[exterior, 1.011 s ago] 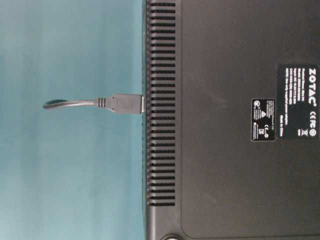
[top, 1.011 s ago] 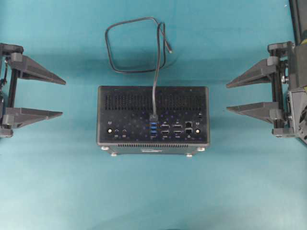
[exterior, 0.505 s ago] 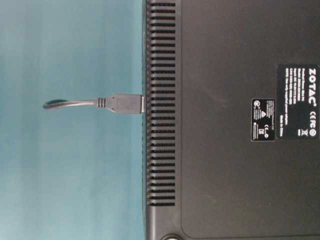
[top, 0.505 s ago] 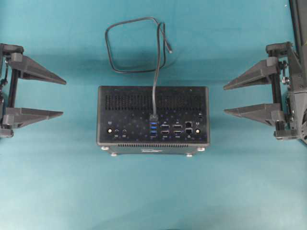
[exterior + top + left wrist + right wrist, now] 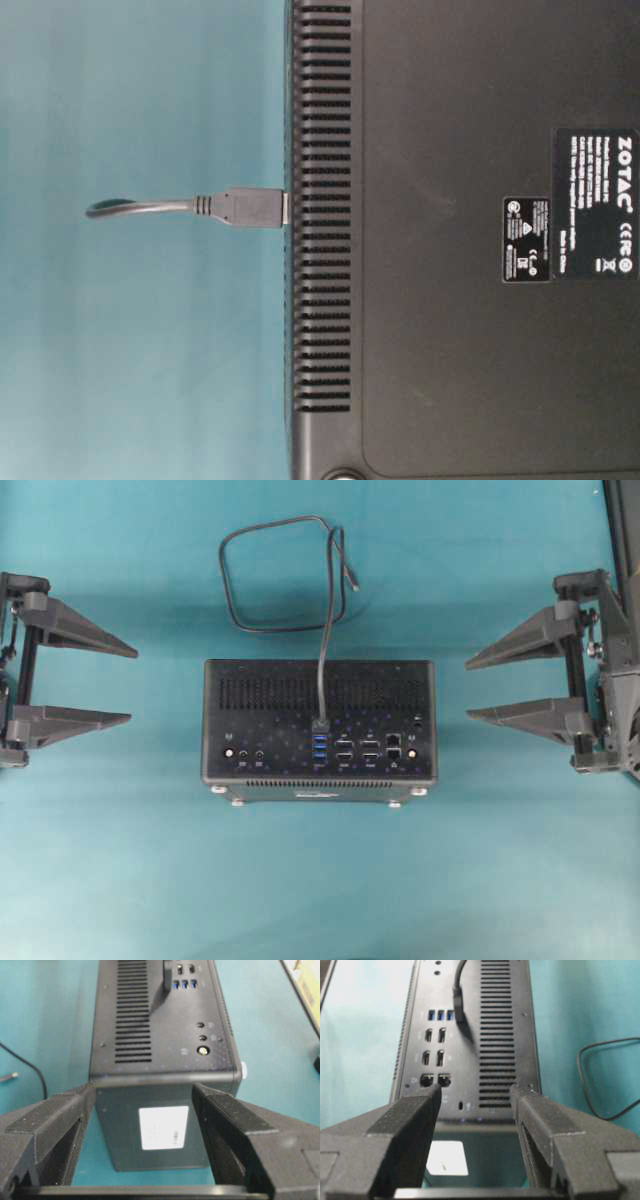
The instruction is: Insert the USB into the PC box with both arms.
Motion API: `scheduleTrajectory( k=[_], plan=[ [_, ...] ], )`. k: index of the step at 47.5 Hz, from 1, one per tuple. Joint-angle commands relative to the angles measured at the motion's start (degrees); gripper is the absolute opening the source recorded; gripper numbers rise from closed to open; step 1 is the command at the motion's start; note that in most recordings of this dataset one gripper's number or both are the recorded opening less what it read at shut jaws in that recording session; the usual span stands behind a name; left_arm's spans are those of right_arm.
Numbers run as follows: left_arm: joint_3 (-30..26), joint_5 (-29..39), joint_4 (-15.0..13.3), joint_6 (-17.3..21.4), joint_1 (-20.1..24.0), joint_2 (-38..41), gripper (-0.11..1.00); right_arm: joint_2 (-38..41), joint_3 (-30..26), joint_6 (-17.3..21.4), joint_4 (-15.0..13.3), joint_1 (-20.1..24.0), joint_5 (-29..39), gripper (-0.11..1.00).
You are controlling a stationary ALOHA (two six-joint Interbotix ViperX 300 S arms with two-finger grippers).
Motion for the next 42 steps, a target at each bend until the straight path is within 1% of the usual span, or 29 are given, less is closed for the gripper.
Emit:
scheduleTrajectory(
  k=[1, 17, 42],
  plan=[
    [-0.6, -0.6, 0.2, -0.1, -0.1, 0.2, 0.80, 0.0, -0.2, 0.5, 0.2, -0.1, -0.7, 0.62],
    [-0.4, -1.8, 0.2, -0.2, 0.0, 0.1, 0.80, 0.0, 1.0, 0.6, 0.3, -0.1, -2.0, 0.62],
    [-0.3, -1.8, 0.2, -0.2, 0.0, 0.1, 0.80, -0.5, 1.0, 0.6, 0.3, -0.1, -2.4, 0.62]
  ],
)
